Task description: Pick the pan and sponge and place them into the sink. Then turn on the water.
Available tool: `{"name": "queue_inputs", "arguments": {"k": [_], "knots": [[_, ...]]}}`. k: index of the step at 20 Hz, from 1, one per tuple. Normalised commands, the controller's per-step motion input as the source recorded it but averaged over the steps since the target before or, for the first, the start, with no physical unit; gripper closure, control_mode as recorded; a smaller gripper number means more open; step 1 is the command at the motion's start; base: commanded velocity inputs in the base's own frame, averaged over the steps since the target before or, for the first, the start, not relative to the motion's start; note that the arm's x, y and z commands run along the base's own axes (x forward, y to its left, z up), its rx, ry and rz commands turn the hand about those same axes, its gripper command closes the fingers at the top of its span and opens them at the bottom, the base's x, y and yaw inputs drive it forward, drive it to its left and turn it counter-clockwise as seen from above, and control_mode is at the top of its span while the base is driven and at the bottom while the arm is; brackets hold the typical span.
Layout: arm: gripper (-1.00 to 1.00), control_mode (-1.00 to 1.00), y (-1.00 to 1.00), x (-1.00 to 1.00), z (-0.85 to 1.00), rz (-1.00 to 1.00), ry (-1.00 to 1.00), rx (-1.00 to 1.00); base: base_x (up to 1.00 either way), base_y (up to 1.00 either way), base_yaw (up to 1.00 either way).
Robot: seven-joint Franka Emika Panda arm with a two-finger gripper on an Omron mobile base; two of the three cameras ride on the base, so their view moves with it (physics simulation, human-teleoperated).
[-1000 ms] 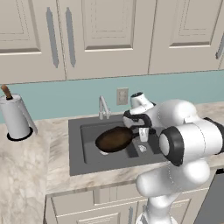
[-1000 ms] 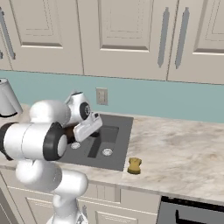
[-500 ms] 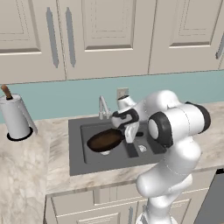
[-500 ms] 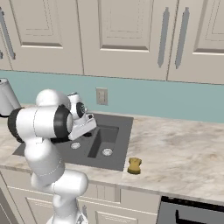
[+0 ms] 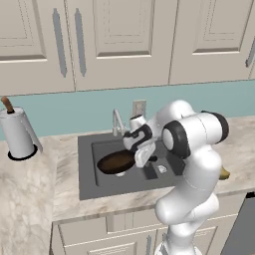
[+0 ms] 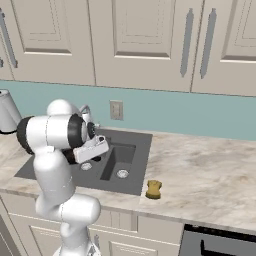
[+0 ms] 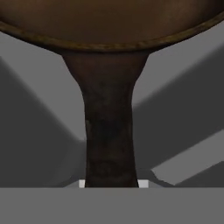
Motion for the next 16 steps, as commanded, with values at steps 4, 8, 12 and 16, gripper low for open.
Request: {"name": "queue_inputs", "arguments": {"k": [4,8,12,16], "knots": [[1.0,-1.0,0.17,0.22,-0.34,-0.11,0.0,0.0,0.0,0.0,0.0],[1.0,-1.0,0.19,0.17,-0.37,-0.07,0.0,0.0,0.0,0.0,0.0],[1.0,-1.0,0.19,0.17,-0.42,0.0,0.0,0.0,0.0,0.0,0.0],[1.0,-1.0,0.15,0.21,-0.39,0.0,0.0,0.0,0.0,0.0,0.0]]}}
